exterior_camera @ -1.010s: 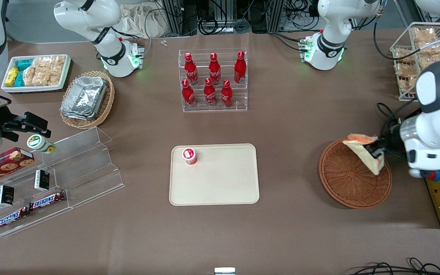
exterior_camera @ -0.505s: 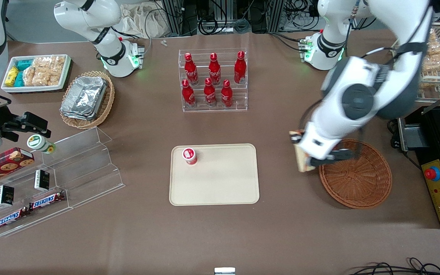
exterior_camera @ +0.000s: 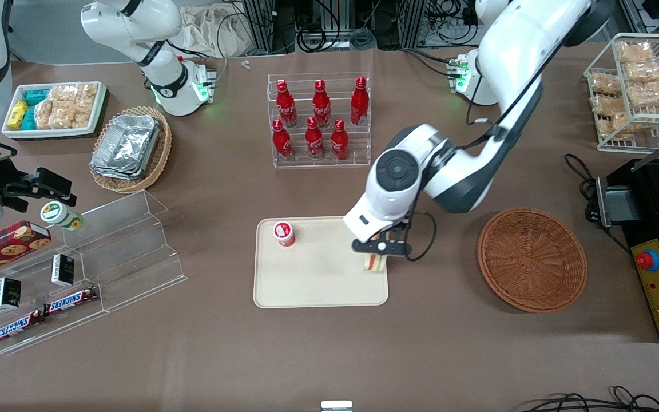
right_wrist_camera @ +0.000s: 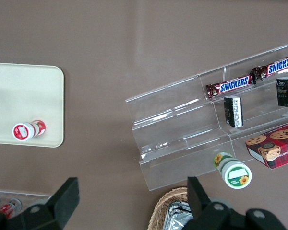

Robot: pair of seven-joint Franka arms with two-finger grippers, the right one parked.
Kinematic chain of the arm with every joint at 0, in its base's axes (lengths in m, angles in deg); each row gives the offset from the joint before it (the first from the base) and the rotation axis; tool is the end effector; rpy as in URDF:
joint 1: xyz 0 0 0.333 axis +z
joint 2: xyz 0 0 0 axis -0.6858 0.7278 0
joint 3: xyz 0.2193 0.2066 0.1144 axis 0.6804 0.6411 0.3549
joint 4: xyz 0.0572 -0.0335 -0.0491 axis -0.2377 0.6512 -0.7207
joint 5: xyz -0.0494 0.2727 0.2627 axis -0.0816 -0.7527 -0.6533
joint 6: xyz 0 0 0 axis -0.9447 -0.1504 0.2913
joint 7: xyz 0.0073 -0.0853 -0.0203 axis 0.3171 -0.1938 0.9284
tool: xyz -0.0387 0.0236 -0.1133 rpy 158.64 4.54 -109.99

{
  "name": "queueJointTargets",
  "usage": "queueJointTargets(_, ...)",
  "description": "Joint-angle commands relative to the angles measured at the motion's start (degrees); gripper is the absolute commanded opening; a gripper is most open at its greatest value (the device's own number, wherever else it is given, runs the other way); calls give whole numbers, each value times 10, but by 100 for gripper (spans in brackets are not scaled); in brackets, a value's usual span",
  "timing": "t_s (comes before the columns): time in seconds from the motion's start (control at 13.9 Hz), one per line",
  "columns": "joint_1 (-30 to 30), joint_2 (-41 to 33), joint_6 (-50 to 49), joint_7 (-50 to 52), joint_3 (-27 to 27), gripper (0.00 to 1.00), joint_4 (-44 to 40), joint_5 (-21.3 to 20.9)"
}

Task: Place sandwich from basket to tray
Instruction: 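Carry the sandwich over the cream tray and lower it beside the cup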

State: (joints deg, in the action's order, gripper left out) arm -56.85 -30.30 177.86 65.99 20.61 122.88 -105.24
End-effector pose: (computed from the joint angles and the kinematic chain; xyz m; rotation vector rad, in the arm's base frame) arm 0.5726 -0.4155 0.3187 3.1275 -0.1917 -0.0022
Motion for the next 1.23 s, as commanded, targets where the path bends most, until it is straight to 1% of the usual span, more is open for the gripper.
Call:
queueJointTargets(0.0, -10, 69, 29, 41, 2, 0, -34, -52)
queueJointTargets(0.14, -17, 96, 86, 94, 3, 0, -33, -73)
queueJointTargets(0.22, -17, 106, 92, 102, 3, 2, -33, -84)
queueJointTargets(0.29, -17, 108, 93, 103, 3, 29, -33, -91)
queueJointTargets(0.36, -16, 107, 93, 102, 3, 76, -34, -92)
queueJointTargets(0.43, -14, 102, 92, 102, 3, 100, -34, -92)
queueJointTargets(0.58, -5, 84, 88, 100, 2, 100, -34, -94)
queueJointTargets(0.72, 3, 44, 76, 99, 2, 100, -32, -92)
queueJointTargets(0.94, 6, -37, -29, 95, 1, 100, -30, -84)
queueJointTargets(1.08, 11, -83, -136, 45, 1, 100, -29, -82)
queueJointTargets(1.15, 27, -99, -170, 13, 0, 100, -30, -75)
